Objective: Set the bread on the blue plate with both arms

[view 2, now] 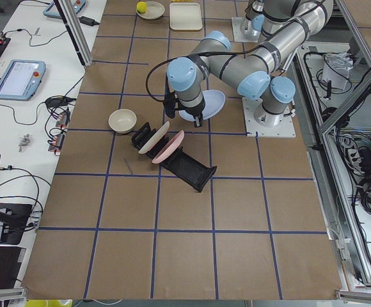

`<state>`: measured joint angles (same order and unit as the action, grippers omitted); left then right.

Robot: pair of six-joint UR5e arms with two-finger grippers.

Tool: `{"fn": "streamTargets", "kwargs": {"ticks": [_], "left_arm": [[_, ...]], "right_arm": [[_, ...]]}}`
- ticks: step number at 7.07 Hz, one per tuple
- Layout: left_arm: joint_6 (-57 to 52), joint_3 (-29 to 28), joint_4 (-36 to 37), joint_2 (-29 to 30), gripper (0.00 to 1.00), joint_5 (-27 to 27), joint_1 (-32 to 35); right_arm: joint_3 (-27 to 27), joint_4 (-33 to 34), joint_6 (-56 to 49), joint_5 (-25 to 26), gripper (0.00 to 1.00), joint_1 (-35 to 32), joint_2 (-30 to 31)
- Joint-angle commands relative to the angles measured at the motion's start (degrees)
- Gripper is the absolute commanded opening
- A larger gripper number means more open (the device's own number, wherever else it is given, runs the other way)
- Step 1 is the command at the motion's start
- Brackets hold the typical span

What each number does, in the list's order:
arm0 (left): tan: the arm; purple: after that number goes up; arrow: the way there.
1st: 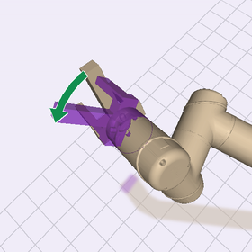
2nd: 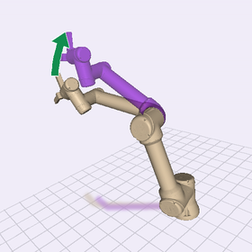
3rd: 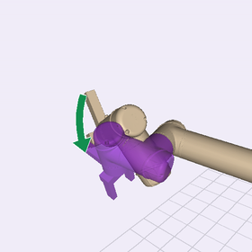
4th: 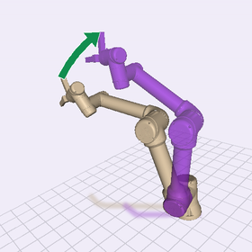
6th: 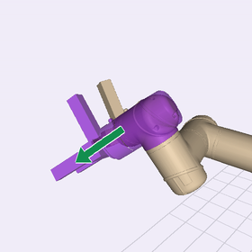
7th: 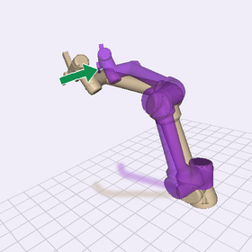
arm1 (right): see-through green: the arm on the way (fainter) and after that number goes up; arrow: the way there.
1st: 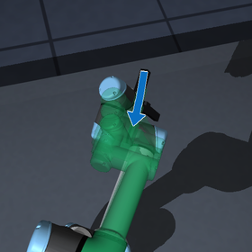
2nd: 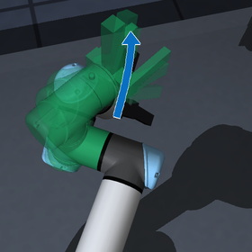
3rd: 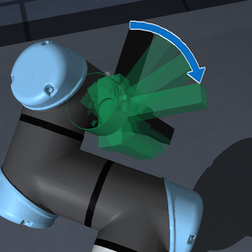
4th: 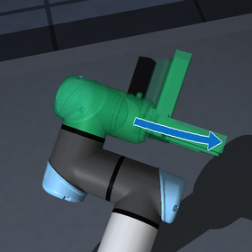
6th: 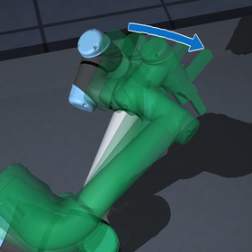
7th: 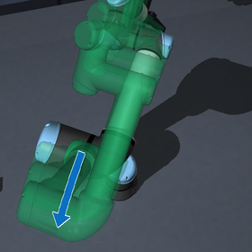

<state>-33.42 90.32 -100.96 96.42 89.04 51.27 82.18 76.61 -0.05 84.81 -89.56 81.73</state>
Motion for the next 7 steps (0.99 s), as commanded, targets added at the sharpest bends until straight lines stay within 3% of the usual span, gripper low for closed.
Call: {"fn": "streamTargets", "kwargs": {"ticks": [1,3,5,7], "left_arm": [[12.7,1.3,7.6,4.8,0.15,-5.2,11.4],[22.7,2.9,11.5,7.3,0.15,-16.8,19.5],[33.4,5.6,22.9,8.7,0.15,-19.9,27.9],[37.2,9.6,36.5,13.3,0.15,-19.9,33.9]], "right_arm": [[0.0,0.1,-0.2,-0.1,0.20,0.2,-0.1],[0.0,0.3,-0.2,-0.1,0.20,0.2,-0.3],[0.0,0.5,-0.2,-0.1,0.21,0.2,-0.3],[0.0,0.5,-0.2,-0.2,0.21,0.2,-0.6]]}}
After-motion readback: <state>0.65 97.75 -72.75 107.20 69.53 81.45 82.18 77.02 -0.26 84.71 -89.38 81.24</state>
